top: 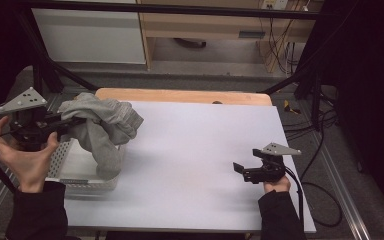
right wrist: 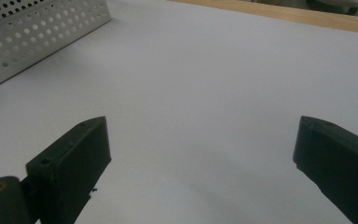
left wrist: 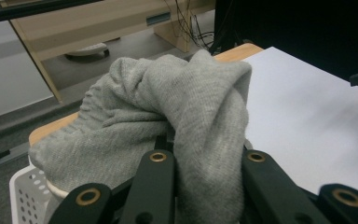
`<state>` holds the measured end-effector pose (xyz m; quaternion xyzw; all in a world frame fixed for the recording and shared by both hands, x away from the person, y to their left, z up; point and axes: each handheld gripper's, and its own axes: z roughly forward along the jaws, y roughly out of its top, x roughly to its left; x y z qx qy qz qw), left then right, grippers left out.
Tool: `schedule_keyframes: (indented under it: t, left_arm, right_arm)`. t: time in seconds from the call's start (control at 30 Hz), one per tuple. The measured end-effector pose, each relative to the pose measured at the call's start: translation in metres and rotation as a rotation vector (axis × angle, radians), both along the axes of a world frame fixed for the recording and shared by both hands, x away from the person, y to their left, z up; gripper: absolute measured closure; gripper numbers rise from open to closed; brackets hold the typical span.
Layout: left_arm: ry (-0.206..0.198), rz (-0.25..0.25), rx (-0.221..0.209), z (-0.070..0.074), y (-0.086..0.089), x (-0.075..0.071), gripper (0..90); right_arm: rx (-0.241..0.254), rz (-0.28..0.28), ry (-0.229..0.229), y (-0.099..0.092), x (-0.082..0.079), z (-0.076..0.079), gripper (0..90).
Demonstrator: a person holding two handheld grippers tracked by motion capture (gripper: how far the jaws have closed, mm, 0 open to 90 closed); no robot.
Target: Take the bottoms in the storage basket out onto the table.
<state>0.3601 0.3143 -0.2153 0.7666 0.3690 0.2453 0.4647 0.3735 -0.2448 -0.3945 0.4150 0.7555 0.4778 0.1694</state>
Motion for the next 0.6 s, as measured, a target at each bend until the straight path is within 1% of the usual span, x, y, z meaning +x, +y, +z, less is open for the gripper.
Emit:
schedule_keyframes:
  t: [0.27,0.6]
  left_arm:
    - [-0.007,-0.020,0.005,0.005,-0.009,0.000,80.4]
    - [-0.006,-0.040,0.011,0.004,-0.020,0.003,80.4]
  right_arm:
    - [0.001,0.000,-0.002,0.000,0.000,0.000,4.2]
    - [0.001,0.002,-0.003,0.000,0.000,0.000,4.2]
